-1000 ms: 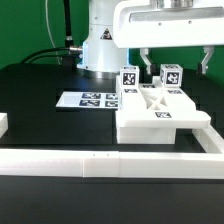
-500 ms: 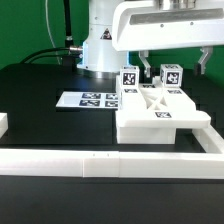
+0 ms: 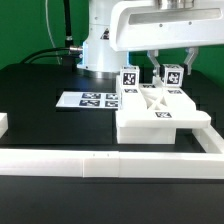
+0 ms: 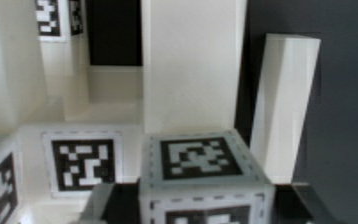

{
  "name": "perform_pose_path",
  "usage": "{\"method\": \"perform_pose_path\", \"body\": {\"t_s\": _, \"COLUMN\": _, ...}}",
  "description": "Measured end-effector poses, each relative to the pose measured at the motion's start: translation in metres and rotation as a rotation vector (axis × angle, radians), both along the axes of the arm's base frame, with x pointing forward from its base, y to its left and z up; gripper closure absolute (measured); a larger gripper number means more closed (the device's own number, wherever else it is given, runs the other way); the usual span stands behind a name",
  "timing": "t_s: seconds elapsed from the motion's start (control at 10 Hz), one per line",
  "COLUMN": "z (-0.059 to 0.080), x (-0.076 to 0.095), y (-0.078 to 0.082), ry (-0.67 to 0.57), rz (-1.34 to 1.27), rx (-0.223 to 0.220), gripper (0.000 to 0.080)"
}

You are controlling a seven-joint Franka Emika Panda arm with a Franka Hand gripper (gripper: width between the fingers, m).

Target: Assemble chair

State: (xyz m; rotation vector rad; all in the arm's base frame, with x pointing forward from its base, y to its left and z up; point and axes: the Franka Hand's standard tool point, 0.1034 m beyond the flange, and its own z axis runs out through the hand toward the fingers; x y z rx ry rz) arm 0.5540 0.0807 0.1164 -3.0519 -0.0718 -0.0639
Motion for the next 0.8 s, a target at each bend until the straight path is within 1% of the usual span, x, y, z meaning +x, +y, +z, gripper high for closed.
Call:
{"method": "perform_pose_path", "body": {"t_s": 0.3, "z": 0.0000, "x": 0.0000, "y": 0.0000, "ry": 0.006, "rz": -0.063, "rx": 0.003, "gripper": 0.0515}}
{"method": "perform_pose_path", "body": {"t_s": 0.8, "z": 0.0002, "x": -0.0009, "y": -0.0009, "ry": 0.039, "rz": -0.423, "rx": 0.020, "gripper": 0.0515}}
